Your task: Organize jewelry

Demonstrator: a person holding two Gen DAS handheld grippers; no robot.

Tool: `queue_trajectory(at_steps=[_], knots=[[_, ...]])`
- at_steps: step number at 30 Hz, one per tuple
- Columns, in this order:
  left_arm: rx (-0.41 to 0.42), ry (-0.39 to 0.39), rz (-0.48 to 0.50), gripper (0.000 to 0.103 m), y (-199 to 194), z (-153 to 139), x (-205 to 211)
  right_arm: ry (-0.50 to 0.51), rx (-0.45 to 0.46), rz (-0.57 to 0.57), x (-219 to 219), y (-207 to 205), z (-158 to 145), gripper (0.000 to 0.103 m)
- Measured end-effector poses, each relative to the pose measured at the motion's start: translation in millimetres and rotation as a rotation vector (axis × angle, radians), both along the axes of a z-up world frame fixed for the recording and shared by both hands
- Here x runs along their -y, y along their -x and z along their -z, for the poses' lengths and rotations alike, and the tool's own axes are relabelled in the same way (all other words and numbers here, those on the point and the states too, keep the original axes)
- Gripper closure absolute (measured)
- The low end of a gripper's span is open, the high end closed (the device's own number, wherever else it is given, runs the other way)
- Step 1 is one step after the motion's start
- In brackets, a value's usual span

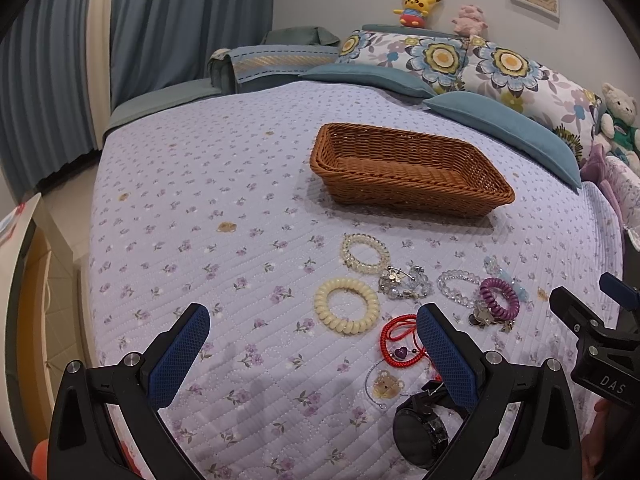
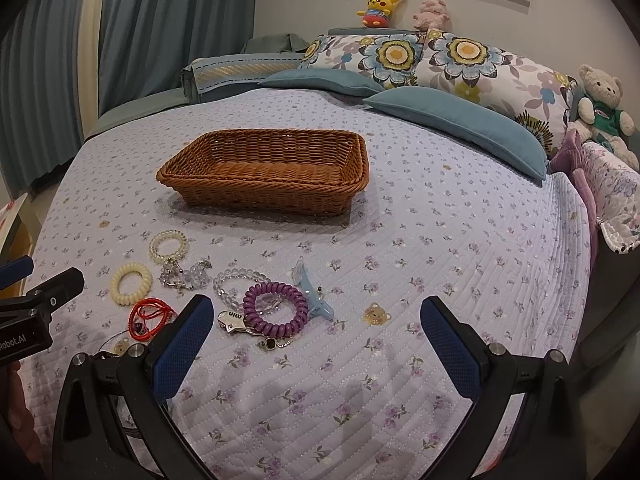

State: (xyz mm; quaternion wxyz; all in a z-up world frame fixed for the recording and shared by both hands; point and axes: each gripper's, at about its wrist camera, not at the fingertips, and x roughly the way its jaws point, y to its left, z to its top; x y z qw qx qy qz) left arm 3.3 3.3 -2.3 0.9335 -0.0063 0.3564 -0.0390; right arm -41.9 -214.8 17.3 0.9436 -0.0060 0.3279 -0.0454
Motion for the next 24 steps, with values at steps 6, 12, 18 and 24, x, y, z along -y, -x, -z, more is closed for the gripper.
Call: queue_trajectory(at_steps=[6, 12, 18, 24], knots=[[-0.001, 0.002, 0.000, 0.000, 0.0, 0.2, -0.2, 0.003, -0.001, 0.000, -0.4, -0.2, -0.3, 0.000], [0.000, 0.005, -0.001, 0.000, -0.1, 0.8, -0.6, 0.002, 0.000, 0.002, 0.0, -0.6, 0.3, 0.000], [-0.002, 0.007, 0.001, 0.000, -0.4, 1.4, -0.5, 0.001, -0.005, 0.001, -0.3, -1.6, 0.9, 0.000], [-0.017, 0.000, -0.003, 0.000, -4.0, 1.2, -7.4, 0.044, -0.007, 0.014, 1.4, -2.7, 5.1, 0.000]])
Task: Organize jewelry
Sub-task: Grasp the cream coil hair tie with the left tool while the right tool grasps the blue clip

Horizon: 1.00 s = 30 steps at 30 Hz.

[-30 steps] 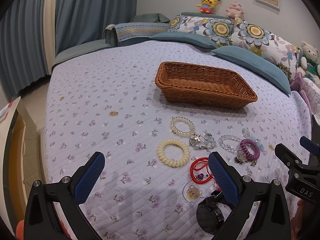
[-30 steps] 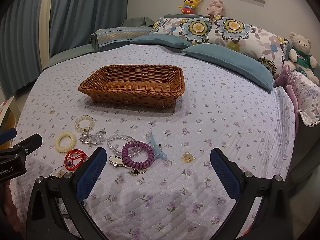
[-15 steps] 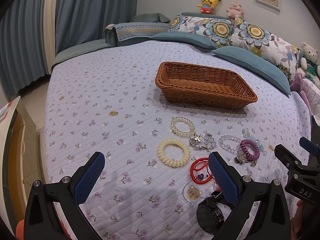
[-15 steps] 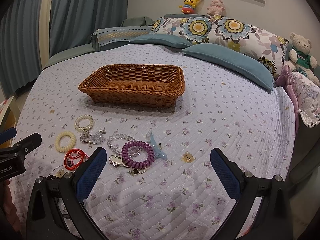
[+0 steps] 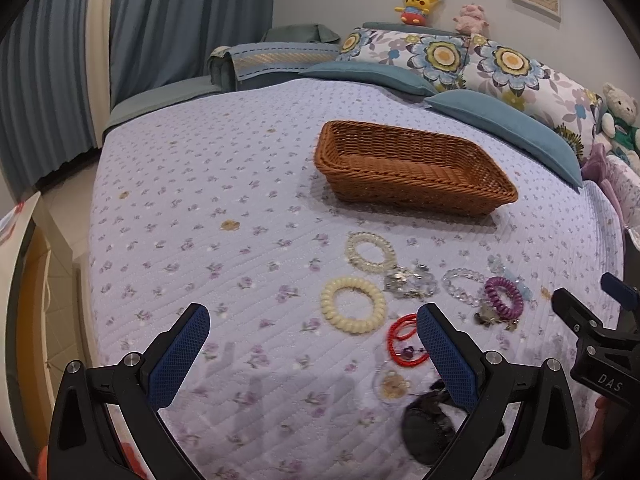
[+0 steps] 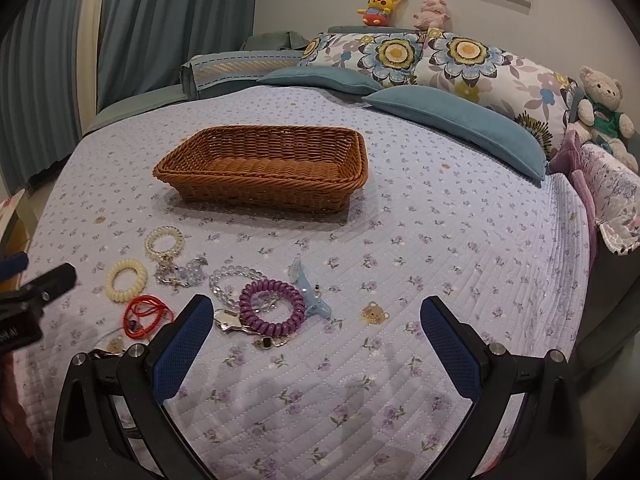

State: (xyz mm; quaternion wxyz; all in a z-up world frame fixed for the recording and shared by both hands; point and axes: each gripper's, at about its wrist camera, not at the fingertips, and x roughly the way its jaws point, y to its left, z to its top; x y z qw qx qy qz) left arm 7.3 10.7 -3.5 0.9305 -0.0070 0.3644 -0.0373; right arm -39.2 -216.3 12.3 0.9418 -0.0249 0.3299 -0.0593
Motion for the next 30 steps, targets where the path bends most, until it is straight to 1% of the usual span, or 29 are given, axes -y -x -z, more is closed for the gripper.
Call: queue_trajectory(at_steps=[1, 3, 5, 6, 7, 9, 10, 12, 14, 15, 16, 18, 20, 21, 22, 24, 26, 28, 29, 30], knots=[[-0.012, -0.002, 0.002, 0.000, -2, 0, -4, 0.016, -0.008, 0.008, 2, -2, 1, 0.000], [-0.072, -0.012, 0.007, 0.000, -14, -1, -14, 0.011, -0.021, 0.005, 8, -6, -1, 0.000], [-0.115, 0.017, 0.014, 0.001, -25, -1, -27, 0.005, -0.026, 0.003, 16, -10, -5, 0.000], [-0.141, 0.050, 0.029, 0.001, -31, 0, -34, 0.012, -0.029, 0.001, 17, -12, -6, 0.002], [-0.165, 0.071, 0.045, 0.002, -36, 3, -36, 0.024, -0.031, -0.006, 19, -14, -8, 0.007], [-0.216, 0.088, 0.064, 0.013, -46, 11, -33, 0.043, -0.041, -0.020, 22, -17, -9, 0.011], [-0.251, 0.082, 0.082, 0.016, -52, 17, -27, 0.028, -0.050, -0.035, 25, -19, -9, 0.012], [-0.303, 0.085, 0.103, 0.036, -64, 27, -19, -0.014, -0.081, -0.071, 29, -25, -6, 0.014], [-0.337, 0.116, 0.110, 0.041, -74, 32, -15, -0.032, -0.110, -0.092, 30, -32, -2, 0.017], [-0.344, 0.134, 0.111, 0.041, -78, 33, -13, -0.040, -0.125, -0.100, 29, -36, 0, 0.027], [-0.344, 0.137, 0.109, 0.041, -81, 35, -11, -0.055, -0.147, -0.115, 28, -40, 4, 0.041], [-0.341, 0.147, 0.113, 0.043, -84, 38, -8, -0.094, -0.190, -0.142, 26, -46, 12, 0.049], [-0.354, 0.170, 0.126, 0.047, -85, 45, -6, -0.123, -0.214, -0.151, 24, -49, 21, 0.051], [-0.359, 0.175, 0.128, 0.052, -85, 47, -6, -0.127, -0.224, -0.146, 24, -50, 25, 0.057], [-0.357, 0.170, 0.127, 0.055, -84, 50, -4, -0.123, -0.232, -0.137, 24, -53, 27, 0.065], [-0.350, 0.159, 0.128, 0.056, -85, 51, -5, -0.118, -0.242, -0.125, 26, -59, 30, 0.068], [-0.340, 0.158, 0.133, 0.057, -85, 50, -5, -0.112, -0.258, -0.119, 28, -64, 34, 0.068], [-0.337, 0.156, 0.141, 0.060, -83, 50, -5, -0.115, -0.271, -0.118, 29, -66, 39, 0.070], [-0.339, 0.152, 0.146, 0.064, -83, 51, -5, -0.113, -0.280, -0.115, 31, -67, 42, 0.071], [-0.340, 0.143, 0.152, 0.066, -82, 52, -4, -0.111, -0.293, -0.114, 32, -67, 45, 0.072]])
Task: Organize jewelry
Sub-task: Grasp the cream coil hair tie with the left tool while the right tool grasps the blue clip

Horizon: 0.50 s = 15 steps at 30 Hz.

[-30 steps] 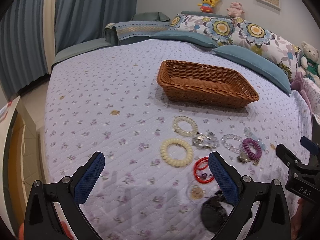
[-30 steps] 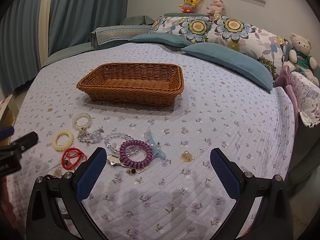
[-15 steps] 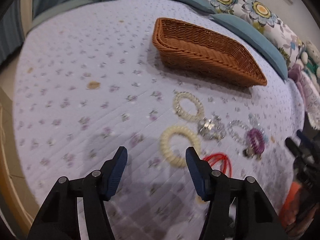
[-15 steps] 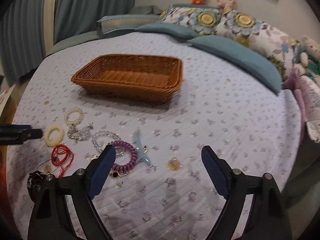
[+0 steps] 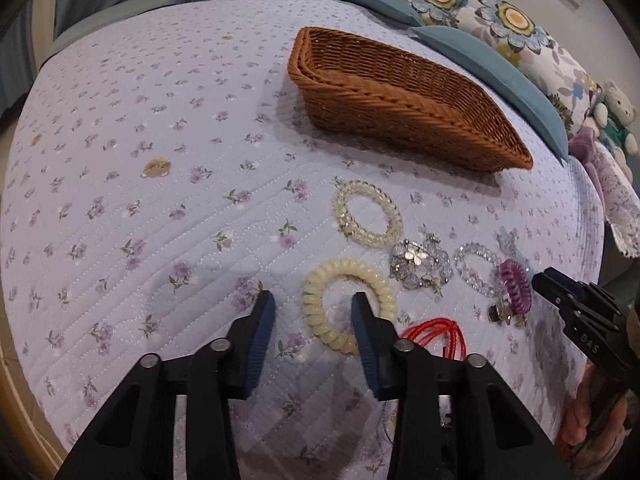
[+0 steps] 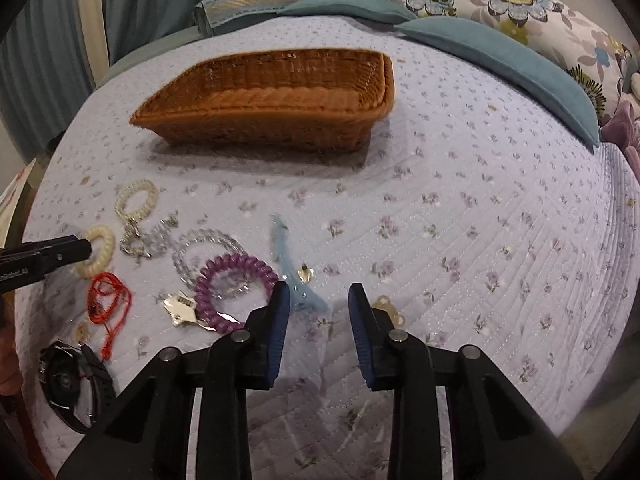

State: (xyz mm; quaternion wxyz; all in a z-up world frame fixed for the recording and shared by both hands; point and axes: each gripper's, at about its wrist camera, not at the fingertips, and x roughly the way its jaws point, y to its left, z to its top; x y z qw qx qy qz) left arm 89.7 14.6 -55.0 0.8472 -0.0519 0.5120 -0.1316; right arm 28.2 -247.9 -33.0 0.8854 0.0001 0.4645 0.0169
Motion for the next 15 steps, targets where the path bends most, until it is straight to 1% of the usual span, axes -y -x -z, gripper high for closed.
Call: queue_trajectory(at_steps=[2, 5, 8, 10, 13, 14, 15], knots=[[0.005, -0.014, 0.012, 0.066, 2, 0, 3, -0.008, -0.016, -0.006, 1, -1, 4, 0.073], [0.009, -0.017, 0.027, 0.066, 3, 0, 8, 0.003, -0.004, -0.014, -2, -4, 3, 0.073], [0.017, -0.033, 0.033, 0.066, 2, 2, 11, 0.006, -0.014, -0.015, -5, -9, 5, 0.073], [0.021, -0.031, 0.033, 0.066, 2, 3, 11, -0.010, -0.014, -0.017, -4, -12, 5, 0.070], [0.025, -0.038, 0.034, 0.066, 1, 3, 14, -0.014, -0.015, -0.020, -4, -15, 5, 0.070], [0.029, -0.045, 0.034, 0.067, 1, 4, 15, -0.016, -0.013, -0.027, -4, -15, 5, 0.070], [0.035, -0.055, 0.033, 0.073, 1, 4, 16, -0.021, -0.010, -0.036, -5, -14, 5, 0.071]])
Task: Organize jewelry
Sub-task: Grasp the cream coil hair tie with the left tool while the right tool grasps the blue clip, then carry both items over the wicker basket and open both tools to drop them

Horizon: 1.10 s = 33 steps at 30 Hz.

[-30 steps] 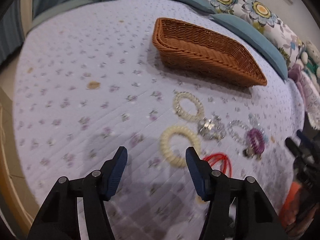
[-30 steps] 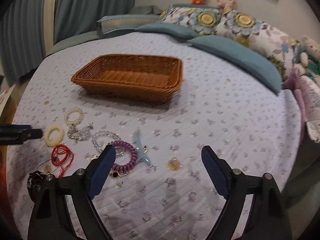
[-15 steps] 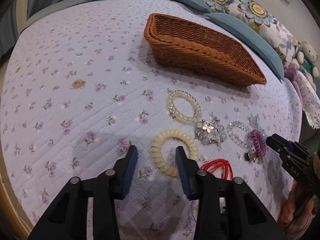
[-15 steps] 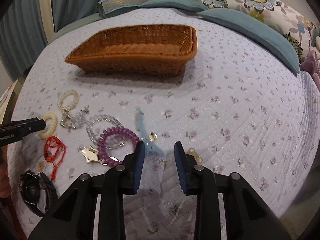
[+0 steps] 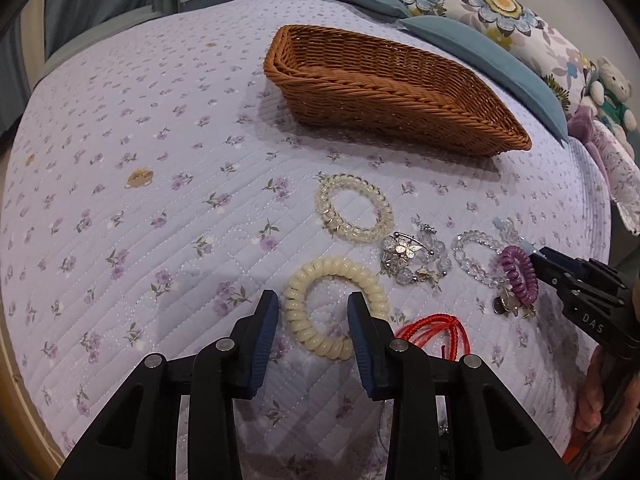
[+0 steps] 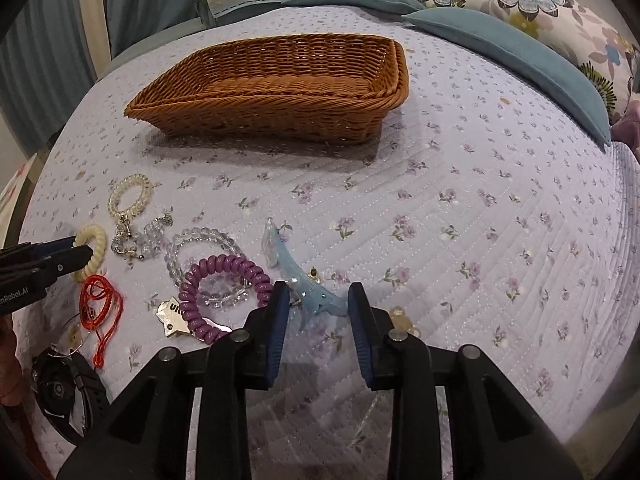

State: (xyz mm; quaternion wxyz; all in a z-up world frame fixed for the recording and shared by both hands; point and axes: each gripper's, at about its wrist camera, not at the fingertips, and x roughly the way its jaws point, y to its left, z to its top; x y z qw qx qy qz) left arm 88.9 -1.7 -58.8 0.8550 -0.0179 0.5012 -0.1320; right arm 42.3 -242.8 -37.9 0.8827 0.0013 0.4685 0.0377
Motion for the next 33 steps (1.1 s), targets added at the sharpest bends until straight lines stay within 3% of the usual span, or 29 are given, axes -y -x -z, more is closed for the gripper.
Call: queue_trajectory(at_steps=[1, 2, 11, 18, 25, 29, 33], knots=[[0.005, -0.010, -0.002, 0.080, 0, 0, 1, -0.006, 0.005, -0.009, -1, 0, -1, 0.078], [0.010, -0.018, -0.005, 0.092, 0, 1, 1, -0.011, 0.011, -0.018, -2, 1, -2, 0.078], [0.039, 0.047, -0.014, 0.092, 4, -8, -4, -0.016, 0.067, -0.036, -6, 20, -16, 0.080], [0.166, 0.086, 0.017, 0.092, 5, -60, -3, -0.046, 0.184, -0.047, -7, 14, -70, 0.080], [0.270, 0.094, 0.062, 0.092, -63, -106, 21, -0.041, 0.279, -0.032, -6, -48, -110, 0.080], [0.257, 0.087, 0.069, 0.092, -122, -107, 41, -0.052, 0.245, 0.003, -4, -102, -102, 0.080], [0.186, 0.097, 0.057, 0.092, -174, -90, 55, -0.053, 0.179, 0.032, 0, -149, -78, 0.080]])
